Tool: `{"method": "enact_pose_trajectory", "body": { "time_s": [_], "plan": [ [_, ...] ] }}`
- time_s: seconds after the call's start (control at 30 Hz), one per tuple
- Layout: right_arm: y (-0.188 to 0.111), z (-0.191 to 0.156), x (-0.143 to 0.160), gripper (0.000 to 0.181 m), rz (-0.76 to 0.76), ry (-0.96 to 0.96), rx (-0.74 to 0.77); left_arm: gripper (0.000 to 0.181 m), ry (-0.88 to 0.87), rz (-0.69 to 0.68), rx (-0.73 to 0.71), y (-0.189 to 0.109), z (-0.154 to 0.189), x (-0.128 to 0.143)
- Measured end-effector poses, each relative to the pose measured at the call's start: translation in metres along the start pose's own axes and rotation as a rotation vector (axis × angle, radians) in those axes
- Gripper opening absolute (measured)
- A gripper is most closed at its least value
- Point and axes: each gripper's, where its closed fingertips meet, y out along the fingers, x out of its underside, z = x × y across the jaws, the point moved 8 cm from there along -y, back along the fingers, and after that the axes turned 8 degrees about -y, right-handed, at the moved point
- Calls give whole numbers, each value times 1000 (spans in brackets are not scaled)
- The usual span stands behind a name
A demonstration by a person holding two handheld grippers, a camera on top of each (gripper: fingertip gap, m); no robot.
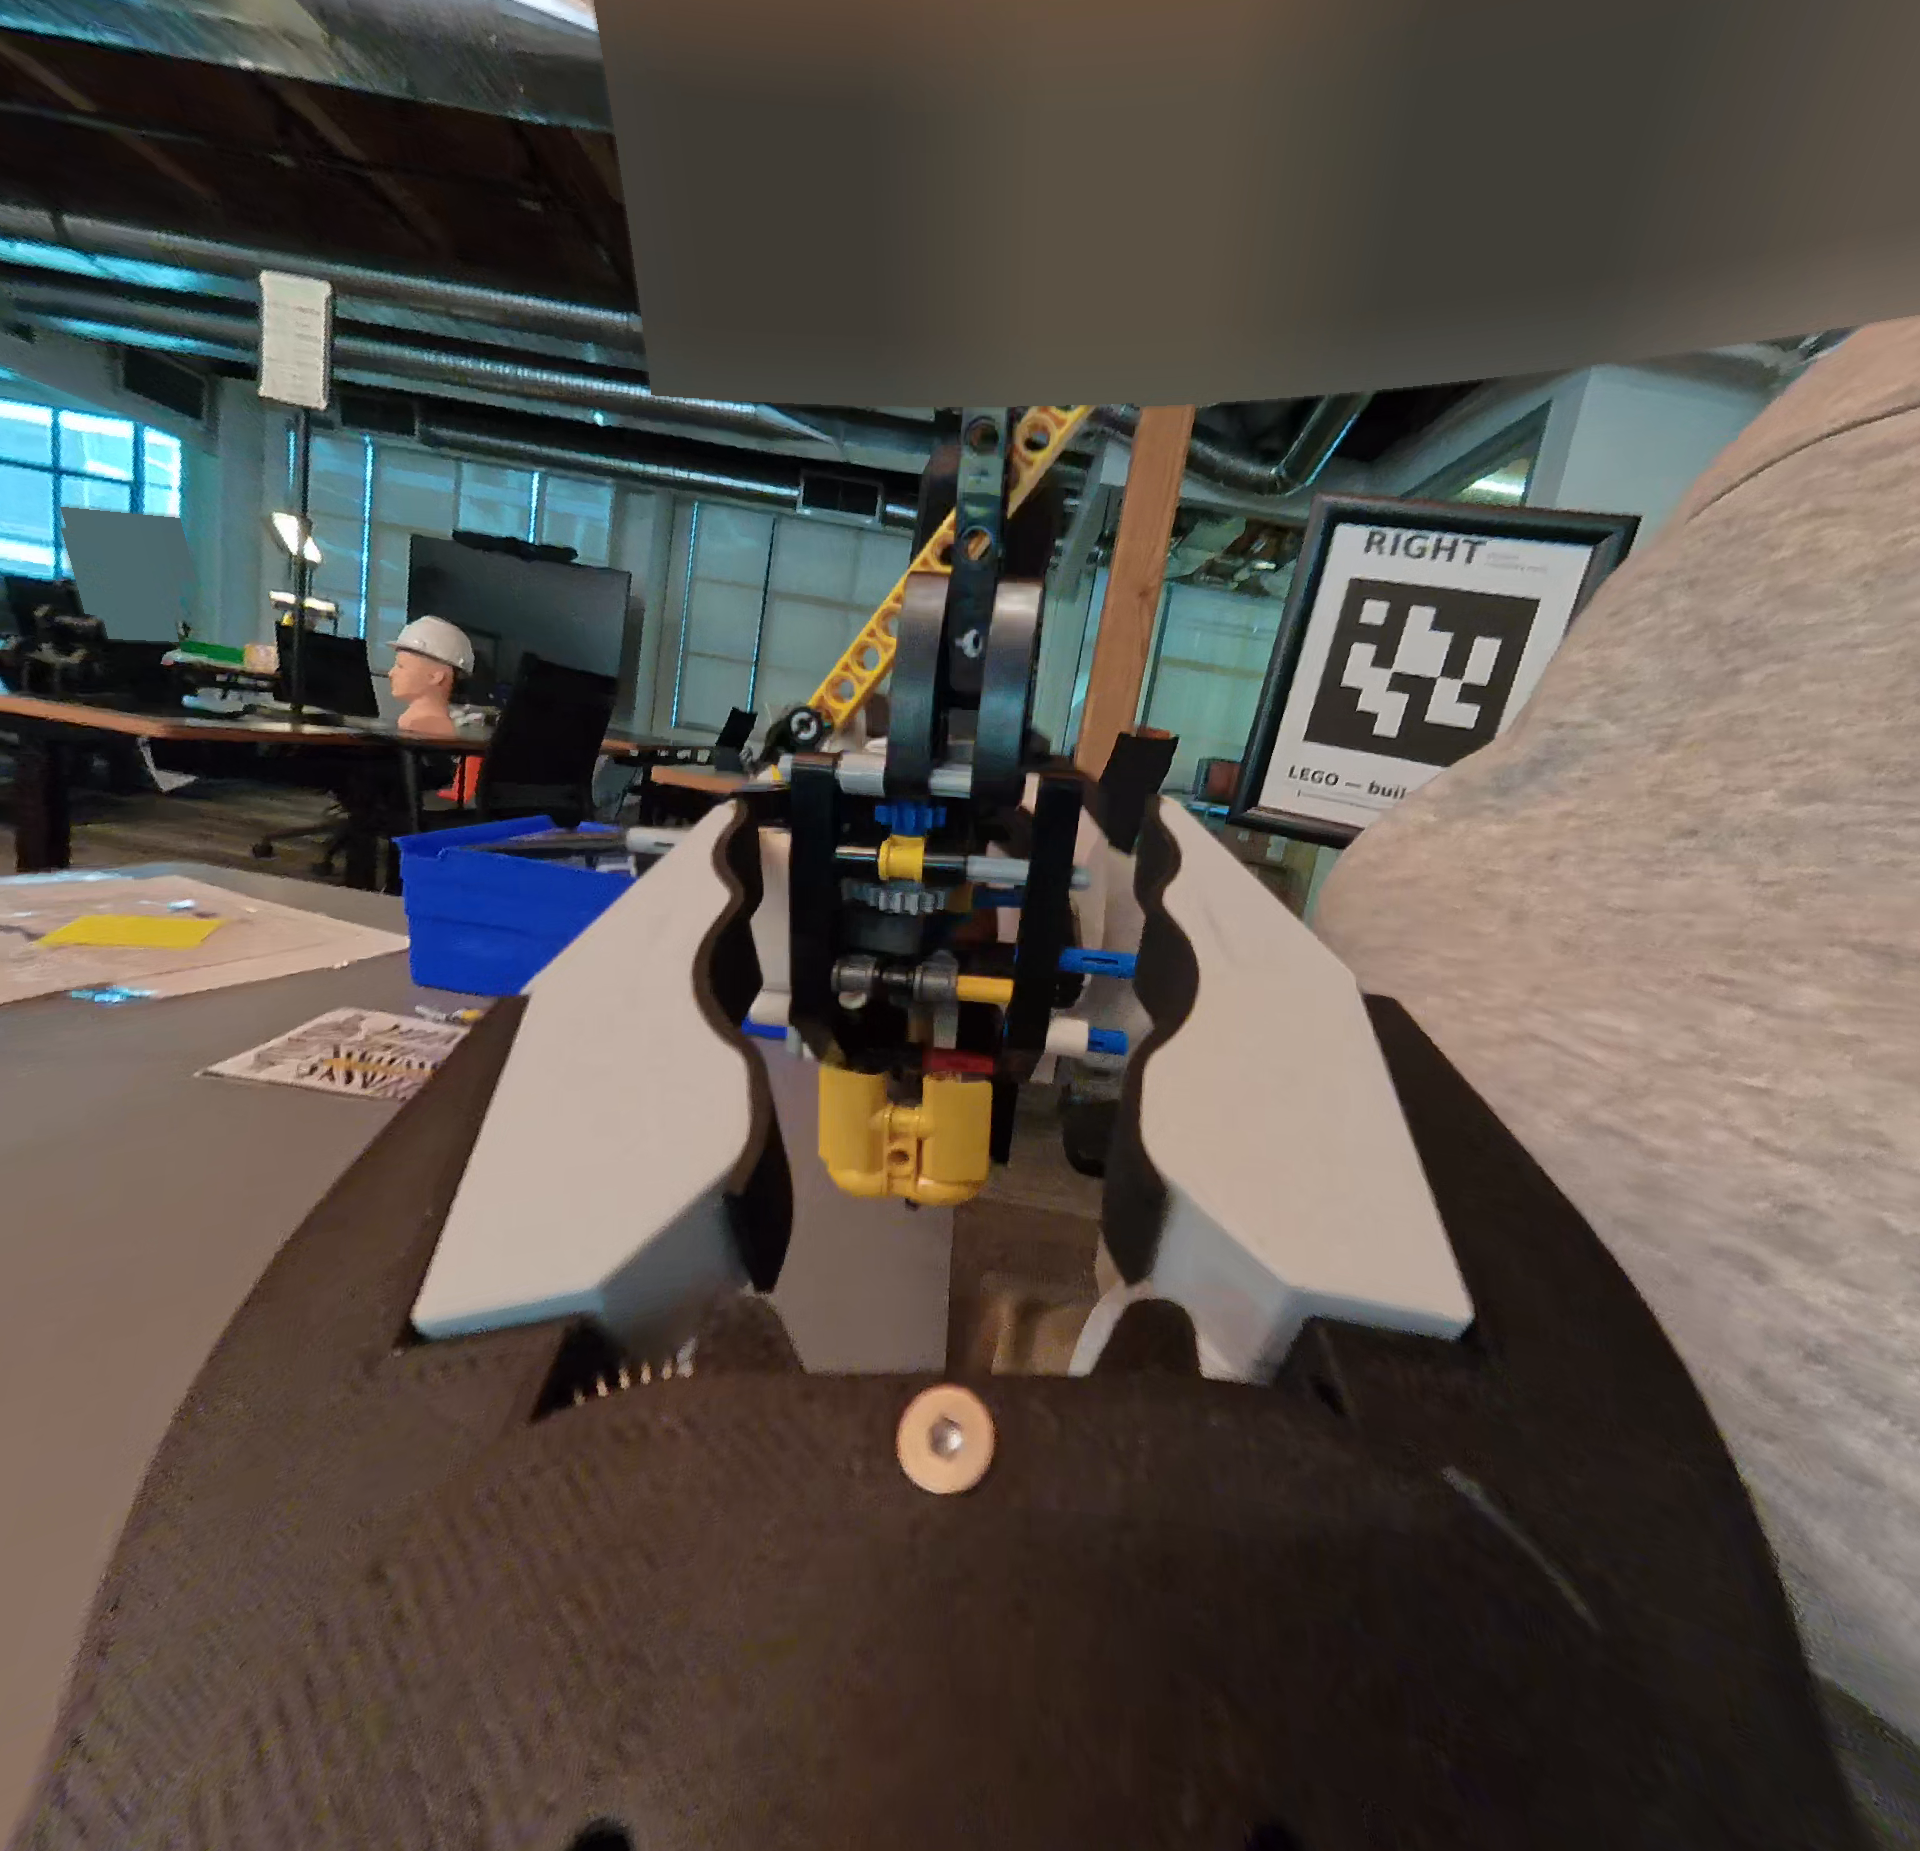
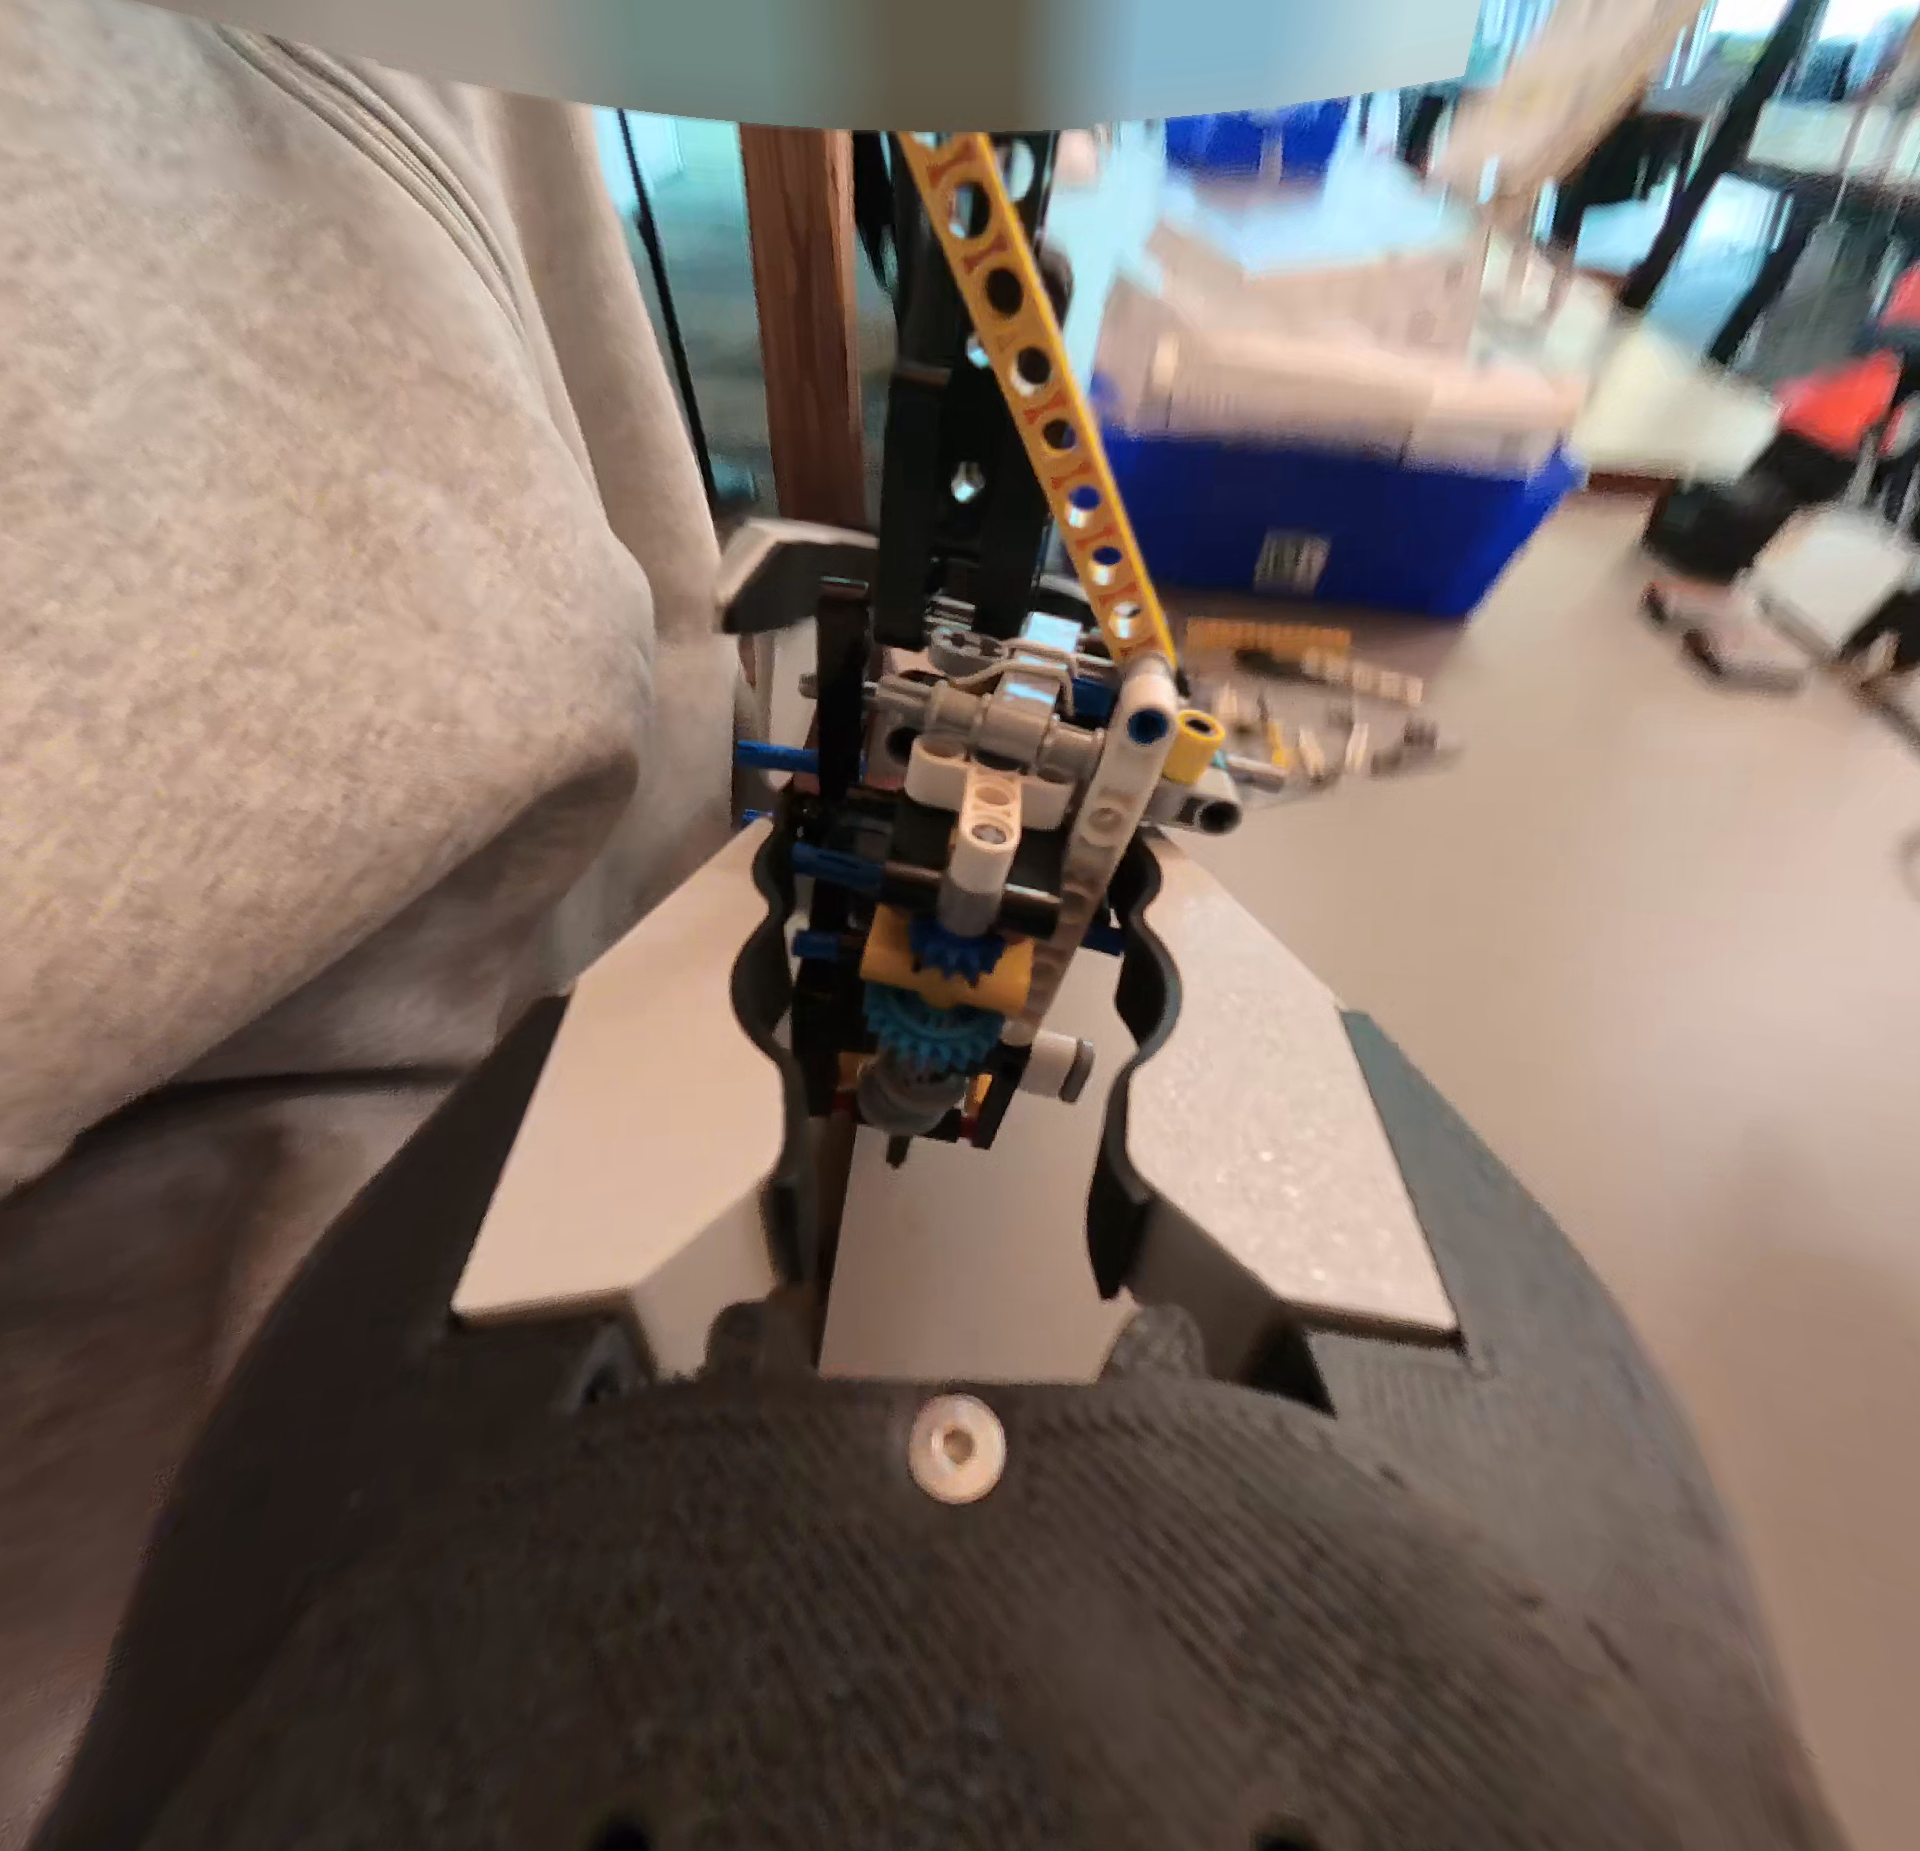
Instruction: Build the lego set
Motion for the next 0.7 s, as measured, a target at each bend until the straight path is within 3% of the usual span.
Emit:
{"method": "enact_pose_trajectory", "body": {
  "time_s": [0.17,0.27,0.47,0.7],
  "plan": [
    [-5,3,-2,62,-348,52,18,69,-82,-50,-29,-4,-15,6],
    [-5,1,-6,62,-464,71,-20,68,-96,-61,-25,-5,-18,8],
    [-9,-2,-11,62,-576,72,-56,64,-92,-85,-8,-5,-17,11],
    [-15,-9,-11,62,-582,82,-54,54,-132,-17,46,-9,-15,5]
  ]
}}
